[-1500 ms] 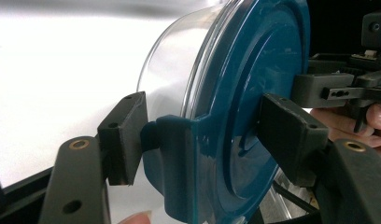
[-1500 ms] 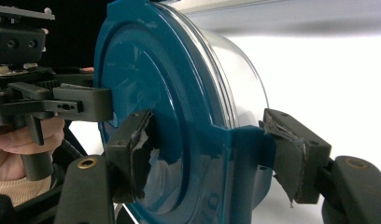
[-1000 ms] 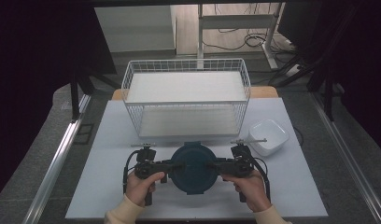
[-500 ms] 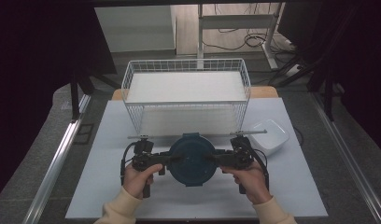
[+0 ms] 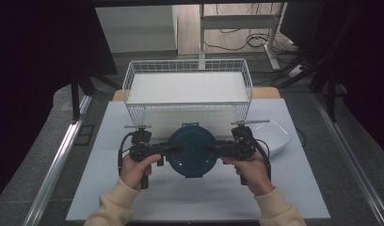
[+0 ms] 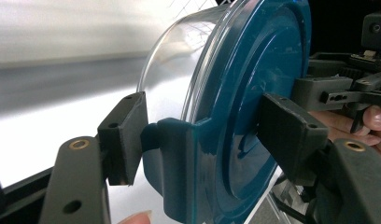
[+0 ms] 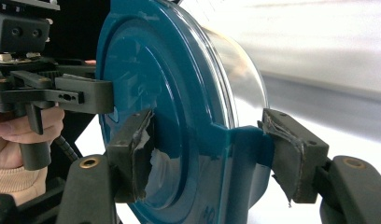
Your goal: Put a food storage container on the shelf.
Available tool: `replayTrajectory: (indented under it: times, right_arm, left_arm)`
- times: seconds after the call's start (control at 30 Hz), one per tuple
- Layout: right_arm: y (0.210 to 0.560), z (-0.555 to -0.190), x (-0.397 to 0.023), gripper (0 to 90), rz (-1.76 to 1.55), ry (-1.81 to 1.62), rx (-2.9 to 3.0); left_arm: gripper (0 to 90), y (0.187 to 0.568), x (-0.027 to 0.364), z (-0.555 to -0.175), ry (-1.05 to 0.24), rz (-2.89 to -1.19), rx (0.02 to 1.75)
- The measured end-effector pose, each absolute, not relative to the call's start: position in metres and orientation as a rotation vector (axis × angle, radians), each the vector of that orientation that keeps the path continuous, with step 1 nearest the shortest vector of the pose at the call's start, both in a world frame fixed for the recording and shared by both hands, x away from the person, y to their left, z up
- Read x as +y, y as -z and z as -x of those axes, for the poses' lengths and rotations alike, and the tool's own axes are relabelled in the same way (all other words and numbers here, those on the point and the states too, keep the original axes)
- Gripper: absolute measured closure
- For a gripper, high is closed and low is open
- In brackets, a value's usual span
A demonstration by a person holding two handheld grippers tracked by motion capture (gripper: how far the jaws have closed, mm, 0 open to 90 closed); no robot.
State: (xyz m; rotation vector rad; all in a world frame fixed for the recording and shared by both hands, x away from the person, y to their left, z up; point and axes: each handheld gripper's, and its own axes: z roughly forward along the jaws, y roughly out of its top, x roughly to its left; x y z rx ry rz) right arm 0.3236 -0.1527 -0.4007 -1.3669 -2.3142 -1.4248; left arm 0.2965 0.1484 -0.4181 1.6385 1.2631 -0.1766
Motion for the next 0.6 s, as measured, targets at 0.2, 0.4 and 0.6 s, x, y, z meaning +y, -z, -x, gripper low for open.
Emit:
replayTrajectory:
  times: [0.2,0.4,0.6]
  right_arm:
    - [0.383,-0.331,-0.147,36.1,1.348,1.444,-2.331]
    - [0.370,-0.336,-0.145,36.2,1.338,1.467,-2.338]
    - [0.355,-0.344,-0.142,36.2,1.332,1.478,-2.337]
  left_arm:
    - [34.3,0.402,0.153,-0.302,0.157,-1.641,1.251]
    - [34.3,0.385,0.157,-0.309,0.146,-1.643,1.239]
    - [34.3,0.369,0.160,-0.317,0.133,-1.649,1.232]
